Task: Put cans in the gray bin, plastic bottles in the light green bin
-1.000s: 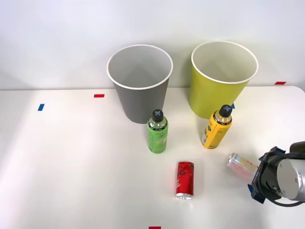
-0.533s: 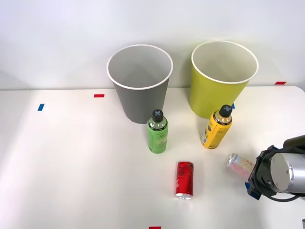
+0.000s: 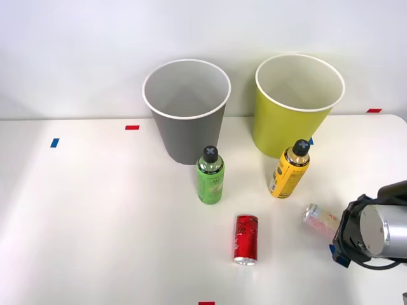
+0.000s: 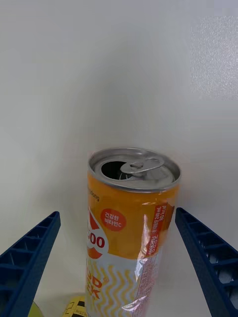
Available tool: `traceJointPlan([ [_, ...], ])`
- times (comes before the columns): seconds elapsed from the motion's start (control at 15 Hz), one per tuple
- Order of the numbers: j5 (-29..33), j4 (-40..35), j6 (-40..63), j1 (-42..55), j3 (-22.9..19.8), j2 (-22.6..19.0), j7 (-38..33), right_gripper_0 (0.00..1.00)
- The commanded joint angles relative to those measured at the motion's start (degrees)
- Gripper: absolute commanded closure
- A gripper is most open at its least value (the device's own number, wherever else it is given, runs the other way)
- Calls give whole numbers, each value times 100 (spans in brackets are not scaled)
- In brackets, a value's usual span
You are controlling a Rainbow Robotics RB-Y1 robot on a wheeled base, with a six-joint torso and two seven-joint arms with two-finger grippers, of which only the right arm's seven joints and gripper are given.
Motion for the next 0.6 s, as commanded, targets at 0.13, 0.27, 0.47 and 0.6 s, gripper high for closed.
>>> traceJointPlan([
  [0.13,-1,2,0,27,38,1,67,20],
  [0.27,-19,2,0,27,56,1,67,20],
  [0.47,34,2,-26,18,82,80,67,20],
  [0.6,69,2,-52,27,82,124,93,20],
])
